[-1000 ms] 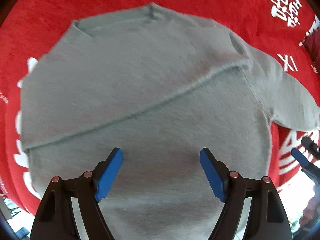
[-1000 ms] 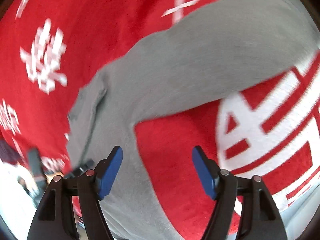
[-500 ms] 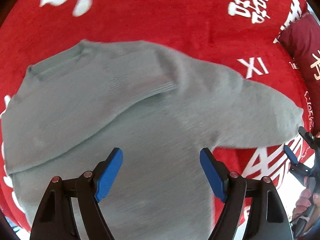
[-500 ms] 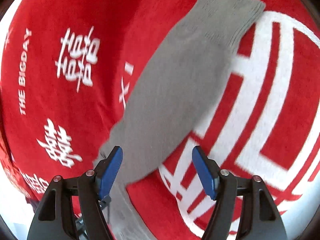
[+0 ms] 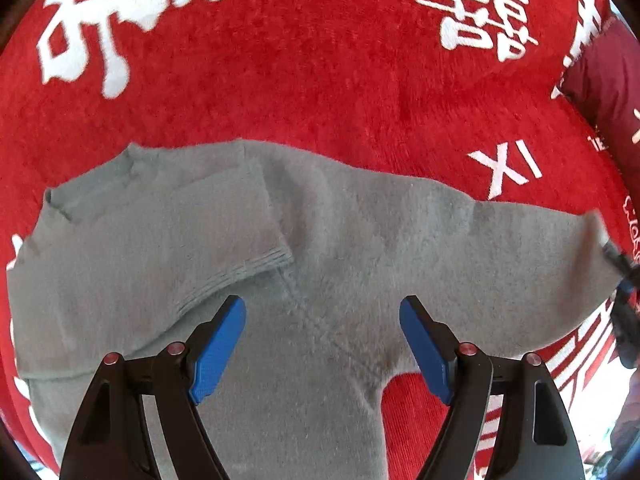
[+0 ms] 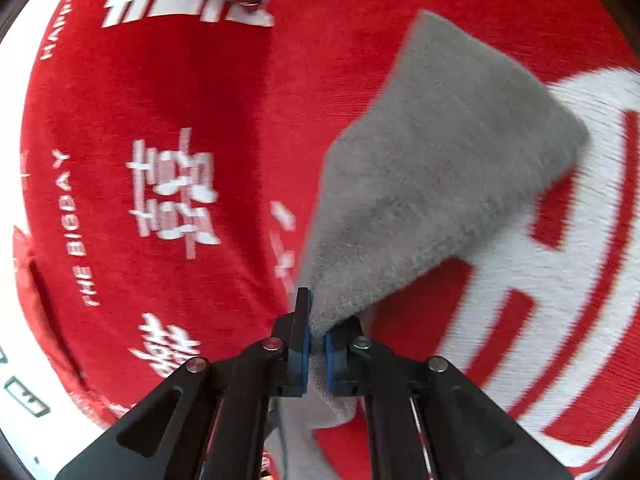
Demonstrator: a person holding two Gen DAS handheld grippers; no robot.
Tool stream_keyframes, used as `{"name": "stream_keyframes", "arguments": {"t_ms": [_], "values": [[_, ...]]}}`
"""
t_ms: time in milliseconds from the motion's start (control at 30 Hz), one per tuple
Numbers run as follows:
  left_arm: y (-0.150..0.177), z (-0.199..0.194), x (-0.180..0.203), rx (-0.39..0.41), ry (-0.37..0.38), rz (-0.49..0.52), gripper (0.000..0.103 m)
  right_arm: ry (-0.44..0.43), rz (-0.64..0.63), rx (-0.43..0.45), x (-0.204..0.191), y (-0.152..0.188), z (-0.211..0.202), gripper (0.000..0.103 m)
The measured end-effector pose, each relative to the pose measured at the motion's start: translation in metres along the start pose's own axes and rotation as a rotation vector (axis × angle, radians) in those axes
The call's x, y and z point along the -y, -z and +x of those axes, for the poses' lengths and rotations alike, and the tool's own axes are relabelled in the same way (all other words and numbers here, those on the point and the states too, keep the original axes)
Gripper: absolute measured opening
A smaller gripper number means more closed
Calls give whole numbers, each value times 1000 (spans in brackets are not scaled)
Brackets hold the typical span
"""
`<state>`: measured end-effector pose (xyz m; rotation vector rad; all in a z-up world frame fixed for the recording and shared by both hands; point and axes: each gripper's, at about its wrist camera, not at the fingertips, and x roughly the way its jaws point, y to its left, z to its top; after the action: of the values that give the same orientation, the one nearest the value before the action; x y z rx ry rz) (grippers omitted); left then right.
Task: Fold small clothes
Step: 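Grasp the other sleeve cuff with the right gripper and fold it across the body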
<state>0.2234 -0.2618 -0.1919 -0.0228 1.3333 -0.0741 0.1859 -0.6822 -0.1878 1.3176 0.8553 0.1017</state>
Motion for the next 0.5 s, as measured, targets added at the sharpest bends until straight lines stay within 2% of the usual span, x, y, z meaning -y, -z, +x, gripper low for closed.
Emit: {"name": "stream_keyframes", "arguments": {"t_ms": [133, 167, 233, 267, 400, 500], "values": [[4, 24, 22, -40, -3, 72, 80, -120, -38, -52, -28, 5, 15, 6], [7, 30, 30, -31, -44, 117, 80, -143, -47, -65, -35, 7, 20, 6], [12, 31, 38, -6, -72, 168, 80, -189, -65, -96, -53, 12, 32, 6], [12, 30, 37, -2, -65, 168, 80, -202, -70, -106, -59, 14, 37, 6], [10, 11, 4, 14, 47, 59, 80, -262, -136, -183, -98, 33, 65, 6], [12, -11, -32, 62, 44, 12, 80, -292, -182, -244, -126, 55, 89, 6]]}}
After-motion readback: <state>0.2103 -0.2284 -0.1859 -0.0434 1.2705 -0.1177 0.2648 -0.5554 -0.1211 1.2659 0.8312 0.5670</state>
